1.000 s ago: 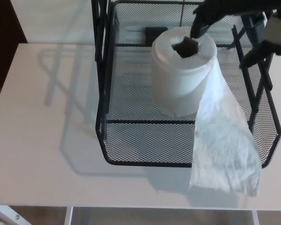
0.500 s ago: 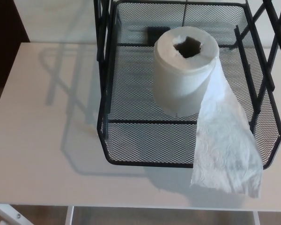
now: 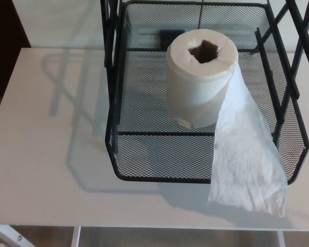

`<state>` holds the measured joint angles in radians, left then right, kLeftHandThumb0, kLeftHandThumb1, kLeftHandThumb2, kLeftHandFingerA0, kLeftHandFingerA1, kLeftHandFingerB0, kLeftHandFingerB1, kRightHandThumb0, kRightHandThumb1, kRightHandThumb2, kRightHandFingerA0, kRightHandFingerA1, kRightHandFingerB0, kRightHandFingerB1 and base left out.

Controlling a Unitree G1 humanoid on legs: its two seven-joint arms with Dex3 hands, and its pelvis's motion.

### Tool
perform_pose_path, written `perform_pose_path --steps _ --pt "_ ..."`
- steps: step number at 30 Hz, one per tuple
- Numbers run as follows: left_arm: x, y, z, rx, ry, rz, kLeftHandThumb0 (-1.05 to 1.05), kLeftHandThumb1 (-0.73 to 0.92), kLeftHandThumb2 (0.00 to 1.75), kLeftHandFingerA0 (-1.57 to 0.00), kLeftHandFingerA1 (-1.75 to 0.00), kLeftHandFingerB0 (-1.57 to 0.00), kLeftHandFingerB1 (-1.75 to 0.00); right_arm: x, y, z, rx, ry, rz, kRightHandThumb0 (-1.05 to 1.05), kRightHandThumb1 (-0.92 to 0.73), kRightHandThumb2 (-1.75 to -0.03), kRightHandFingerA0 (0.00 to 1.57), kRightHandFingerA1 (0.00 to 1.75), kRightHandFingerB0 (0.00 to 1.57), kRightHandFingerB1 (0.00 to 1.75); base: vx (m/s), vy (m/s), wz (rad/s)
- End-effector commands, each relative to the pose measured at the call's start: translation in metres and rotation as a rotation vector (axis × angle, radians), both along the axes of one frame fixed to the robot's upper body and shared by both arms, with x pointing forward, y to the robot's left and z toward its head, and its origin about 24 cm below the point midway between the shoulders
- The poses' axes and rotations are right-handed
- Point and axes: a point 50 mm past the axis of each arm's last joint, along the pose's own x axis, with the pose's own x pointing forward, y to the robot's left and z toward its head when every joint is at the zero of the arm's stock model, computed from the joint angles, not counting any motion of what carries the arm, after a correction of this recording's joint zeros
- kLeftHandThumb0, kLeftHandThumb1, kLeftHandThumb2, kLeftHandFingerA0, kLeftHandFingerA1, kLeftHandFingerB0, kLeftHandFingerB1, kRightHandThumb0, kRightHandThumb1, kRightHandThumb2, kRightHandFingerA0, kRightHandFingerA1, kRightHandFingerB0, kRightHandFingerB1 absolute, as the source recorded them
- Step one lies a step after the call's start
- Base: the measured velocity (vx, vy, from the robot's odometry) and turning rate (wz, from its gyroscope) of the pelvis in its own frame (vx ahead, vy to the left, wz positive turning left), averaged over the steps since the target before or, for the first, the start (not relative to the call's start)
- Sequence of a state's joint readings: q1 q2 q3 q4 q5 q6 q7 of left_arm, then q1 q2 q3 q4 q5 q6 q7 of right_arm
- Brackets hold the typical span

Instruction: The robot walks towards a desk on which a file tray is kept in the middle and a toilet paper roll is kept on its right. The robot uses its right hand to hook on finger in the gap of the roll and grabs it, lifts it and places it on the tray.

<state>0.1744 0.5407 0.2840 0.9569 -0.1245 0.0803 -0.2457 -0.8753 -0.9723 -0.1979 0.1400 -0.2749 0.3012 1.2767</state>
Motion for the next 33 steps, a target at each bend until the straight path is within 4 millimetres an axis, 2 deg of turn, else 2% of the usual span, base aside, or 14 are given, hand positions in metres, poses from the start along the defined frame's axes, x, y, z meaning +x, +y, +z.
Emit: perform_pose_path --steps 1,7,9,13,15,18,22,23,24,26,27,28,31,33 --pt "-0.001 0.004 0.001 0.005 0.044 0.030 -0.71 0.90 0.66 -0.47 -0.62 -0.46 -0.46 -0.203 -0.195 -0.131 0.460 -0.637 -0.984 -0.51 -0.62 -0.60 0.99 0.74 0.40 0.36 0.00 0.000 0.00" --pt "0.000 0.004 0.000 0.016 0.042 -0.010 -0.70 0.92 0.67 -0.43 -0.55 -0.42 -0.45 -0.233 -0.197 -0.237 0.575 -0.863 -1.486 -0.50 -0.69 -0.60 0.81 0.75 0.31 0.39 0.00 0.000 0.00" --pt "0.001 0.004 0.000 0.011 0.035 0.012 -0.70 0.90 0.67 -0.43 -0.58 -0.44 -0.46 -0.232 -0.195 -0.252 0.635 -0.883 -1.561 -0.62 -0.64 -0.94 0.88 1.02 0.20 0.48 0.00 0.000 0.00" --pt "0.001 0.004 0.001 0.012 0.037 0.012 -0.70 0.91 0.67 -0.44 -0.60 -0.44 -0.46 -0.234 -0.192 -0.278 0.889 -0.888 -1.678 -0.65 -0.71 -1.01 0.61 0.75 0.08 0.46 0.00 0.000 0.00" --pt "0.001 0.004 0.002 0.005 0.030 0.009 -0.69 0.91 0.67 -0.43 -0.58 -0.43 -0.46 -0.233 -0.187 -0.283 0.903 -0.842 -1.753 -0.66 -0.92 -0.68 0.51 0.88 0.08 0.37 0.00 0.000 0.00" --pt "-0.001 0.004 0.002 0.005 0.030 0.008 -0.70 0.92 0.67 -0.40 -0.59 -0.43 -0.47 -0.232 -0.179 -0.302 1.155 -0.887 -1.774 -0.65 -0.92 -0.91 0.01 0.45 0.00 0.15 0.00 0.000 0.00" --pt "0.000 0.005 0.003 0.004 0.021 0.027 -0.75 0.75 0.82 -0.47 -0.61 -0.41 -0.50 -0.230 -0.173 -0.313 0.963 -0.711 -1.866 -0.57 -0.92 -1.06 0.00 0.20 0.00 0.10 0.00 0.000 0.00" --pt "0.000 0.006 0.003 0.010 0.026 0.025 -0.75 0.75 0.85 -0.49 -0.63 -0.42 -0.51 -0.229 -0.171 -0.315 0.966 -0.733 -1.885 -0.88 -0.89 -1.22 0.00 0.00 0.00 0.00 0.00 0.000 0.00" --pt "0.001 0.005 0.003 0.012 0.028 0.018 -0.69 0.91 0.67 -0.46 -0.59 -0.44 -0.45 -0.230 -0.170 -0.317 0.939 -0.717 -1.882 -0.63 -0.92 -1.20 0.00 0.00 0.00 0.00 0.00 0.000 0.00" --pt "0.003 0.004 0.005 0.014 0.023 -0.012 -0.69 0.92 0.69 -0.42 -0.58 -0.41 -0.46 -0.225 -0.168 -0.319 -0.118 0.144 -1.653 -0.24 -0.85 -0.89 0.01 0.32 0.00 0.24 0.00 0.000 0.00" --pt "0.003 0.004 0.005 0.003 0.018 0.010 -0.69 0.90 0.67 -0.44 -0.60 -0.41 -0.45 -0.223 -0.165 -0.320 -0.479 0.421 -1.461 -0.89 -0.54 -0.91 0.15 0.59 0.06 0.50 0.00 0.000 0.00" --pt "0.003 0.004 0.004 -0.012 0.013 0.044 -0.69 0.91 0.67 -0.44 -0.57 -0.42 -0.44 -0.222 -0.162 -0.323 -0.940 0.795 -1.132 -0.86 -0.79 -0.63 0.27 0.55 0.26 0.46 0.00 0.000 0.00" --pt "0.003 0.003 0.001 0.000 0.021 0.039 -0.76 0.75 0.85 -0.47 -0.65 -0.40 -0.51 -0.219 -0.164 -0.324 -0.962 1.009 -1.023 -0.79 -0.74 -0.63 0.21 0.56 0.30 0.44 0.00 0.000 0.00" --pt "0.002 0.003 0.001 0.002 0.020 0.028 -0.70 0.91 0.67 -0.46 -0.60 -0.44 -0.47 -0.221 -0.163 -0.332 -1.014 0.953 -1.038 -0.63 -0.70 -0.60 0.22 0.47 0.29 0.45 0.00 0.000 0.00"
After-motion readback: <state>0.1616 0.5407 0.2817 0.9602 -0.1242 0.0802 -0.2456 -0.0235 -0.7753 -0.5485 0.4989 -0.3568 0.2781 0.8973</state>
